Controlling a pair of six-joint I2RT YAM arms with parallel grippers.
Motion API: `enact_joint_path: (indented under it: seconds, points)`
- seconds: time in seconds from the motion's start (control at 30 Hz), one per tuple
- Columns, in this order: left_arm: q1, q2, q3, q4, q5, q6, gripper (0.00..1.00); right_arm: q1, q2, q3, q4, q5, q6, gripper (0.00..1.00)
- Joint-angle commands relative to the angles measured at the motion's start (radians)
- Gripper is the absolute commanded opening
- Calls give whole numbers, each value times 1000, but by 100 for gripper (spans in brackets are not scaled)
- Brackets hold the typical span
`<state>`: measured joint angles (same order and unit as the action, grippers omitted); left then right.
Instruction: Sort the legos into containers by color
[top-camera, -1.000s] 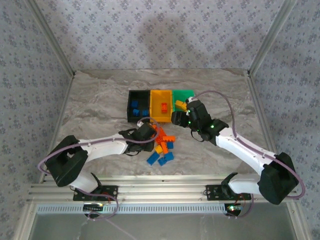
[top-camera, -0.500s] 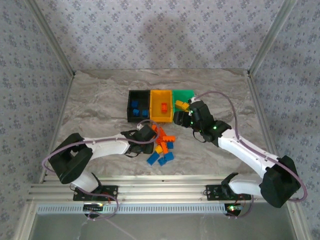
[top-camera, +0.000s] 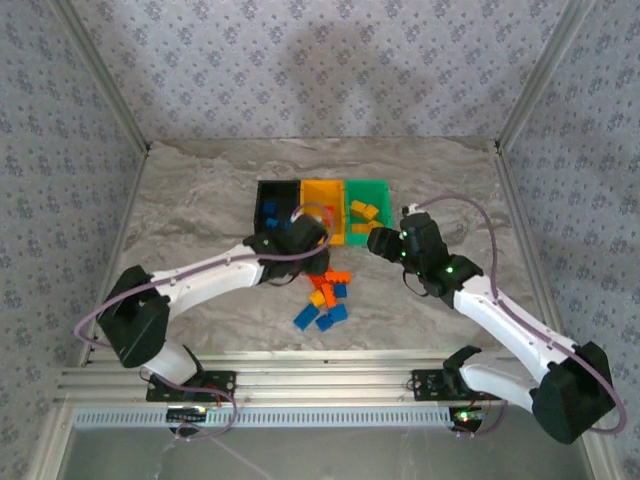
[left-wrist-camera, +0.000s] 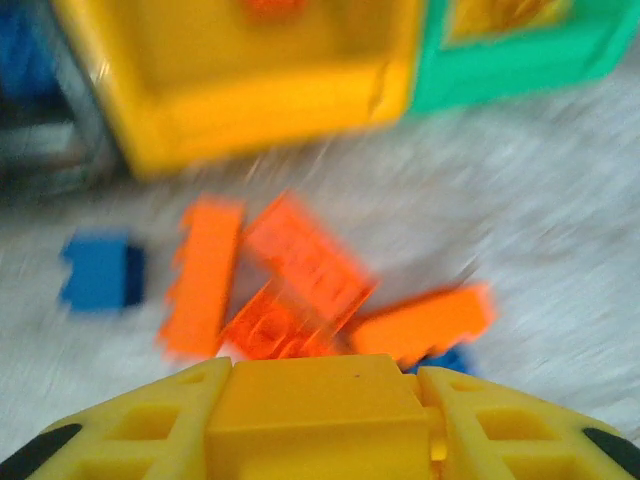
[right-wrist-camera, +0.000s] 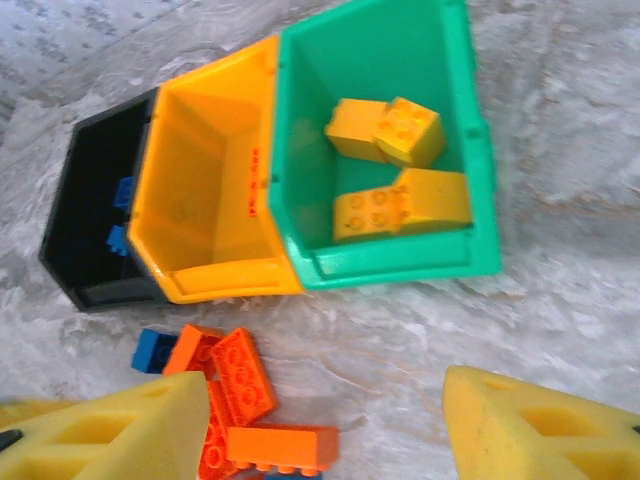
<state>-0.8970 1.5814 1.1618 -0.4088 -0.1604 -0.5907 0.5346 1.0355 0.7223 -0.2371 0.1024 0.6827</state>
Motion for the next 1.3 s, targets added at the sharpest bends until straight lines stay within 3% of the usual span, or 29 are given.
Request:
enact_joint_path:
  seconds: [0.0, 0.43, 0.63, 0.83, 0.93, 1.03, 1.27]
  points:
    - [7, 133, 183, 5, 28, 77, 34, -25, -61, -44, -70, 29, 43, 66]
    - [38, 632, 851, -134, 53, 123, 36, -54, -163, -101, -120, 24, 54, 66]
    - [38, 722, 997, -193, 53, 109, 56, -54, -167, -98, -104, -18, 37, 68]
    - [39, 683, 1059, -200, 64, 94, 77, -53, -152, -98, -92, -50, 36, 71]
    - [38, 603, 1015, -176, 79, 88, 86, -47, -135, -97, -79, -70, 39, 71]
    - [38, 457, 836, -73, 101, 71, 98, -28, -102, -92, -60, -85, 38, 72]
    - [35, 69, 282, 119, 83, 17, 100, 88, 75, -46, -1, -73, 25, 75]
